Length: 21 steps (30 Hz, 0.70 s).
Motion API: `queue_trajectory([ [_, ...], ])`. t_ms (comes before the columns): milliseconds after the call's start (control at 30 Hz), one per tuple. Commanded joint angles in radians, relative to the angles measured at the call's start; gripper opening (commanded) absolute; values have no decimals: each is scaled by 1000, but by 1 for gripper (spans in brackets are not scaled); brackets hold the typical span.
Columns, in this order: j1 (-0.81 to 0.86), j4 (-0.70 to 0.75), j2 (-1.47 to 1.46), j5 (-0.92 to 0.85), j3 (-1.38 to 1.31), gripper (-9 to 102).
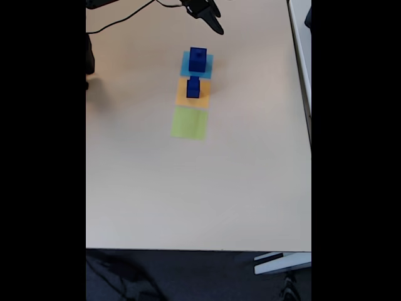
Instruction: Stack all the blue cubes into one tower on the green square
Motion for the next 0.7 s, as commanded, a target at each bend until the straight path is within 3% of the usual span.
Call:
queue_trajectory([
  [0,-41,14,3,72,-49,25],
  [667,-80,31,-58,232,176,25],
])
